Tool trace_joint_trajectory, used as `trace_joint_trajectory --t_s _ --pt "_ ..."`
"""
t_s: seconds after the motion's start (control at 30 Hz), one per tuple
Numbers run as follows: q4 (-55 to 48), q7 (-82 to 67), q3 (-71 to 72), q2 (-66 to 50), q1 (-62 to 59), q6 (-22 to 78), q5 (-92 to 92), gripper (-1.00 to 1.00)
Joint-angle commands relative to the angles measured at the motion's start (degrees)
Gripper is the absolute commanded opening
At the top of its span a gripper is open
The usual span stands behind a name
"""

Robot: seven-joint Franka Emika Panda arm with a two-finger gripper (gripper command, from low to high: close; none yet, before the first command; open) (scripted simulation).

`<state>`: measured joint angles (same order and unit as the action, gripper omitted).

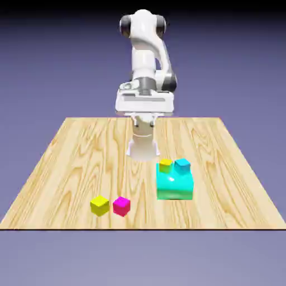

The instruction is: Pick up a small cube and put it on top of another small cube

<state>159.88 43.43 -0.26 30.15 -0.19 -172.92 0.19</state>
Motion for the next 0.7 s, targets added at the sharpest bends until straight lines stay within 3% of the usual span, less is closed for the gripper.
trace_joint_trajectory --t_s 0.0,0.67 --pt "-0.93 0.81 -0.21 -2.08 -0.73 0.90 0.16 0.00" --pt "-19.46 16.92 -4.48 -43.61 -15.34 18.95 3.29 0.00"
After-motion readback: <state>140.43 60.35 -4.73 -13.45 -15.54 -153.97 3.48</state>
